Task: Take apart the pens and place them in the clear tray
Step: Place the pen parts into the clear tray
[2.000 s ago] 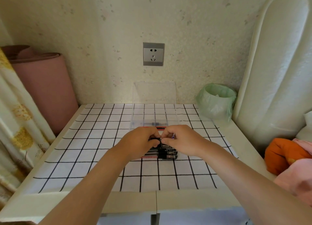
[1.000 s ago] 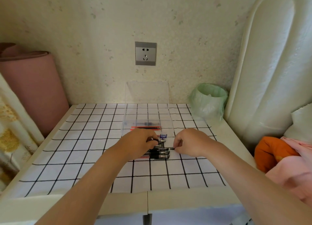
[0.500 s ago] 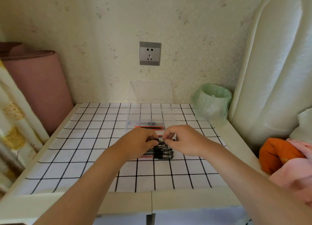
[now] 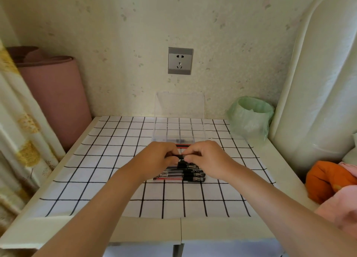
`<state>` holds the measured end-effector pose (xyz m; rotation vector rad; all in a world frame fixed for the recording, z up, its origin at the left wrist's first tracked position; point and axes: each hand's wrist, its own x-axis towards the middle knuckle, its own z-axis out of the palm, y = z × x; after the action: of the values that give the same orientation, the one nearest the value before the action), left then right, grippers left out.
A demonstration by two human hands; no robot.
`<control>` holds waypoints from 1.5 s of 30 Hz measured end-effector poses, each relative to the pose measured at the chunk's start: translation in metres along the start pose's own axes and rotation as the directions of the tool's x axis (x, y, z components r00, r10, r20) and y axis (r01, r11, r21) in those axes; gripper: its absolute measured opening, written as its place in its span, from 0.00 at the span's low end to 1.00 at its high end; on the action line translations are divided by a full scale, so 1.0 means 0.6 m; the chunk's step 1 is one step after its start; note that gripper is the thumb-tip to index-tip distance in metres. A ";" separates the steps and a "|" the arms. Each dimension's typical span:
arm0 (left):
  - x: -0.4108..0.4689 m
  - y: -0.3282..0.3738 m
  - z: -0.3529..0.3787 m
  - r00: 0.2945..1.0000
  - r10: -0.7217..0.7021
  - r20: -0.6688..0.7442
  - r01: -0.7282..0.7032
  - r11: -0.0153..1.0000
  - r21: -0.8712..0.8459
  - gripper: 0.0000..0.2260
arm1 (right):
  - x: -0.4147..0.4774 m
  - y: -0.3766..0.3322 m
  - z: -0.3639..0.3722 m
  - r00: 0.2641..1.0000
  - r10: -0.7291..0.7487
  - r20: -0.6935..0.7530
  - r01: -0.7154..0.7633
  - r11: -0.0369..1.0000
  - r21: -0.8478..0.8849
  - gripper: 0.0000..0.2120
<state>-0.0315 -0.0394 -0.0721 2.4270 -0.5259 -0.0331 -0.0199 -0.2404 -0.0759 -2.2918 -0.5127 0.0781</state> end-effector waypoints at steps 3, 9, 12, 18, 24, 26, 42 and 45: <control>-0.005 -0.014 -0.007 0.999 0.015 -0.033 -0.015 1.000 -0.020 0.02 | 0.006 -0.008 0.012 1.000 0.012 0.019 -0.013 0.999 0.051 0.06; -0.005 -0.029 -0.015 0.996 -0.016 -0.090 0.019 0.999 0.029 0.05 | 0.032 -0.019 0.021 1.000 -0.002 0.028 0.003 0.999 -0.040 0.07; 0.002 -0.043 -0.021 0.963 0.090 -0.256 -0.018 0.962 0.273 0.15 | 0.062 -0.017 0.007 0.994 -0.007 -0.107 -0.005 0.994 -0.108 0.08; 0.005 -0.085 -0.021 0.945 0.025 -0.327 0.081 0.948 0.307 0.22 | 0.121 0.036 -0.014 0.928 0.043 -0.371 -0.102 0.985 -0.142 0.09; 0.003 -0.113 -0.002 0.990 -0.058 -0.130 0.091 0.962 0.258 0.21 | 0.156 0.061 0.005 0.945 0.019 -0.326 -0.130 0.938 -0.323 0.10; 0.004 -0.116 -0.001 0.990 -0.065 -0.126 0.096 0.961 0.258 0.19 | 0.165 0.065 0.011 0.959 0.053 -0.280 -0.154 0.924 -0.351 0.11; -0.005 -0.110 -0.006 0.991 -0.038 -0.127 0.077 0.946 0.315 0.21 | 0.145 0.045 0.011 0.999 0.040 -0.029 -0.049 0.903 -0.427 0.15; -0.007 -0.103 -0.007 0.985 0.013 -0.172 0.046 0.943 0.330 0.21 | 0.129 0.032 0.005 0.993 -0.084 -0.081 0.043 0.909 -0.415 0.13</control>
<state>-0.0124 0.0087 -0.1062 2.7302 -0.4618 0.2785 0.0569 -0.2205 -0.0837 -2.6716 -0.5971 -0.1922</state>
